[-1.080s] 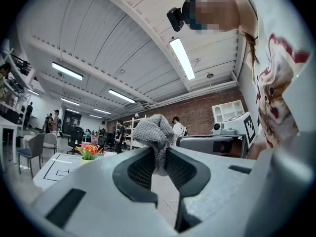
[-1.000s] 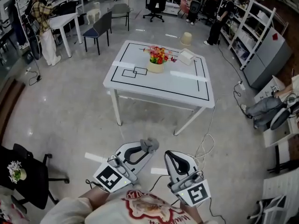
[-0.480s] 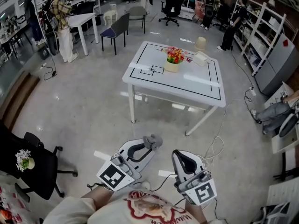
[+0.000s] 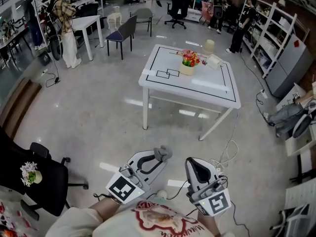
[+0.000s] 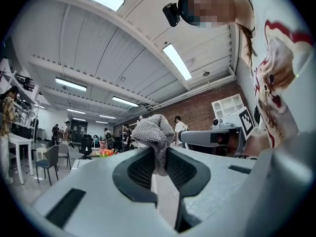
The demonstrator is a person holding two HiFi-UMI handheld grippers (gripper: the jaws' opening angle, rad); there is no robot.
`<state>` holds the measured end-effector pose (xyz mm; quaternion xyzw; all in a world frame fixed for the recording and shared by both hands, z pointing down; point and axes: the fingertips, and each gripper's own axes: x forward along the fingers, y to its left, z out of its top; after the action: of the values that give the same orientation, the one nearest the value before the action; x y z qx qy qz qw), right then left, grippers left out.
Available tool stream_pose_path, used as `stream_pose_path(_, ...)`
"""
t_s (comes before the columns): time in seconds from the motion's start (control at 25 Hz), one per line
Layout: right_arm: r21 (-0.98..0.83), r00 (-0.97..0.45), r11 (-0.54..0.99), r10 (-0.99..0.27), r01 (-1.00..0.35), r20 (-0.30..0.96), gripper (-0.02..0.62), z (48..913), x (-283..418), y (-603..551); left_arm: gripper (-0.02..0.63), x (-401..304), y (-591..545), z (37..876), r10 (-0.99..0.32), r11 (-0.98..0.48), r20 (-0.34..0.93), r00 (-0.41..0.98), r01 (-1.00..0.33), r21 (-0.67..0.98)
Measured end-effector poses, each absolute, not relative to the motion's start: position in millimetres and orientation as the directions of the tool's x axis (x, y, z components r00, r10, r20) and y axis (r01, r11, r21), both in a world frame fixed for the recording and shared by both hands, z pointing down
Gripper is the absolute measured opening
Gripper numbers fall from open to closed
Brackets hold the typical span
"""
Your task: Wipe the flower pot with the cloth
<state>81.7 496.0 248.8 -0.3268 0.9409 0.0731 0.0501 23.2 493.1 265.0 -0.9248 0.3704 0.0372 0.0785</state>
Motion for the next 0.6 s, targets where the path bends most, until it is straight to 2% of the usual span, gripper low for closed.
stream_pose_path(0.2,0.161,-0.686,0.667,-0.712,-0.727,-0.148,0.000,251.8,62.3,519.5,0.043,-30.4,520.6,274.7,-0.685,-0.698,-0.128,0.717,-0.696,-0.168)
stream_pose_path(0.36,0.114,-0.568,0.557,-0.805,-0.823,-0.171,0.000,253.8,39.0,552.6,0.042,-55.9,547.5,281.3,-0.623,-0.772,-0.071,0.779,-0.627,-0.103)
stream_pose_path(0.6,0.113,-0.604,0.593,-0.782,-0.797,-0.155,0.000,249.1,26.2,589.3,0.042,-53.3,576.0,271.6,-0.617,-0.772,-0.098,0.781,-0.625,-0.115)
